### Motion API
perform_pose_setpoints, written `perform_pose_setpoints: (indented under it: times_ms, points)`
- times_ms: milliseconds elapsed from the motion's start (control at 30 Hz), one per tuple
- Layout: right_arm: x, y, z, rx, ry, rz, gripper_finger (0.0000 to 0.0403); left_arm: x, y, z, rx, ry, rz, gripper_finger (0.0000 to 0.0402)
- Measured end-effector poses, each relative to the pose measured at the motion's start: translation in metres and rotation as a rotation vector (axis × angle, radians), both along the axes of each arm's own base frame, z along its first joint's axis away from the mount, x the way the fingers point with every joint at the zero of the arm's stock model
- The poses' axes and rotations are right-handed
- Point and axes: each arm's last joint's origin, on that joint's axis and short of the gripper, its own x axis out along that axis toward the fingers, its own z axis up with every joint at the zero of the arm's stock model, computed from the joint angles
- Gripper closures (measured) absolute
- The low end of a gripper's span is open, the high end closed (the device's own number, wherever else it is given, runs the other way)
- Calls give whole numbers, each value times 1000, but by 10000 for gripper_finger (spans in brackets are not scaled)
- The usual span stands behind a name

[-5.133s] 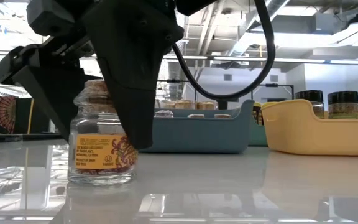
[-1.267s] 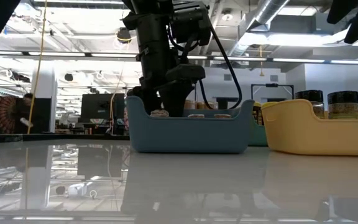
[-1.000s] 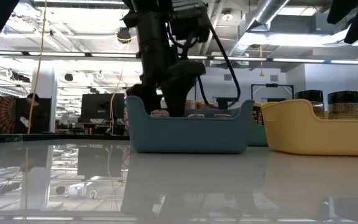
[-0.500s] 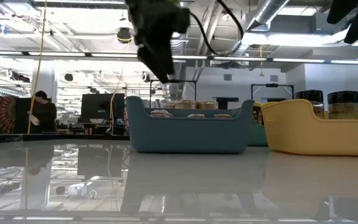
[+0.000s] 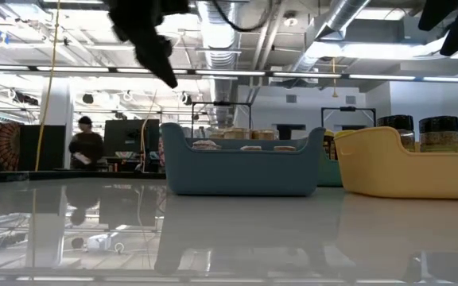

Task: Sort spices by type
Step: Return to Home Position

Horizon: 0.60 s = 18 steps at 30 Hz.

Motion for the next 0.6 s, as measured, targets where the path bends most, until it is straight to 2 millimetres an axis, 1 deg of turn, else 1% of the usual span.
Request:
perform_pose_setpoints:
  times_ms: [67,200,300,467,600]
  points:
    - [0,0,0,0,0,0,10,-14,-3,-12,-31,-106,-38,120]
    - [0,0,0,3,-3,0,10,-43,-4,-28,-115,-403,-155,120]
    - [0,0,0,3,-3,0,10,-67,-1,-43,-99,-580,-191,120]
    - [0,0,0,3,-3,0,10,-104,7,-69,-53,-738,-124,120]
    - [0,0,0,3,-3,0,10,-126,14,-81,-40,-807,-65,120]
